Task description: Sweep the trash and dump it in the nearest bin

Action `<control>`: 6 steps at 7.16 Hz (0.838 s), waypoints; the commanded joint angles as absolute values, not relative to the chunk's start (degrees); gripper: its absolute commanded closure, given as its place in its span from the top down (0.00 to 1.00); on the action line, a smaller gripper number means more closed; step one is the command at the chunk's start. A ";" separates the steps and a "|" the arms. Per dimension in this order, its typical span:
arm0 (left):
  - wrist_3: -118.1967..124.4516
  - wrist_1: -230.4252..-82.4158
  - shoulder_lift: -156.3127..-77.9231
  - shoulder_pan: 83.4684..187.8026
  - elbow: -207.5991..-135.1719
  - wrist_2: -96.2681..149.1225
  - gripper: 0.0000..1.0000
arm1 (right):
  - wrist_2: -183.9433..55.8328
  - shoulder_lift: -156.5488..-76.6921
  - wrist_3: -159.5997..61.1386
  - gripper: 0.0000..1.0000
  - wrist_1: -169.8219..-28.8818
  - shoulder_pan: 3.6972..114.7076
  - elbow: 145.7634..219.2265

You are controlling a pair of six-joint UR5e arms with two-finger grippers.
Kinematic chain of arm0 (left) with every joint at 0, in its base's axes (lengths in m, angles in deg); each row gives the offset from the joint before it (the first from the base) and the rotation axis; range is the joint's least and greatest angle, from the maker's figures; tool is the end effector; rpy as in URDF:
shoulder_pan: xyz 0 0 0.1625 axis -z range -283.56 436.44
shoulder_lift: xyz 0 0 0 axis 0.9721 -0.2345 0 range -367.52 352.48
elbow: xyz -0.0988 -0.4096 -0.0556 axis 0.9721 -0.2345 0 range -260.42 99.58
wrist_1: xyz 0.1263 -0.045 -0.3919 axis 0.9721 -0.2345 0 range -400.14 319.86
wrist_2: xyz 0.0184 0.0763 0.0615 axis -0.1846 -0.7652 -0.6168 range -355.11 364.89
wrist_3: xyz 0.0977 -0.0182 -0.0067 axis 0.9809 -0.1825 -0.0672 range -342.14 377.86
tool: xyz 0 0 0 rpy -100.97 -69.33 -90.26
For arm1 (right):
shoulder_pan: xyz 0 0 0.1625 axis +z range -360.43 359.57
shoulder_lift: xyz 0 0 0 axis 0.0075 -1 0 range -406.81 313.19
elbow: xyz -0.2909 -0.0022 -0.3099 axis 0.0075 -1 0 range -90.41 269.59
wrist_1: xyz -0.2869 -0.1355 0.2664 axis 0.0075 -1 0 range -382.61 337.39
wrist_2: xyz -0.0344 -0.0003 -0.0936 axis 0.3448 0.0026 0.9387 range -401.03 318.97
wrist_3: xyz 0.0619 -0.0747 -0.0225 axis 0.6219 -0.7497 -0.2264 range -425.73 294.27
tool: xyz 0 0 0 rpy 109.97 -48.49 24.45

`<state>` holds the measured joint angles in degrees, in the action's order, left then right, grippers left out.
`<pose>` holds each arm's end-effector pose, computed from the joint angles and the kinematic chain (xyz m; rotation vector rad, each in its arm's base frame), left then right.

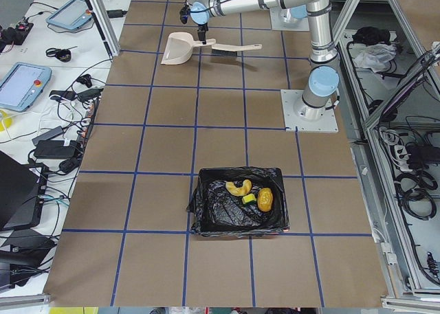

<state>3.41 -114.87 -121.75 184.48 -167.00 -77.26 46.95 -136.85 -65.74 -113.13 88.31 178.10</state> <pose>-0.3351 -0.5542 0.3029 -0.0850 -3.0296 -0.1989 0.1260 -0.4979 0.5021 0.0330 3.1061 -0.0561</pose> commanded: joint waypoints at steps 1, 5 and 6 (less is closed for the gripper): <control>3.97 -118.16 -116.63 177.81 -165.41 -77.64 1.00 | 47.03 -136.81 -65.21 1.00 -113.75 92.18 177.74; 19.73 -123.34 -106.43 163.49 -164.00 -85.61 1.00 | 48.00 -136.46 -65.73 1.00 -114.98 93.88 178.27; 24.32 -125.29 -103.70 160.32 -164.26 -87.29 1.00 | 47.48 -136.37 -65.56 1.00 -115.07 93.79 178.36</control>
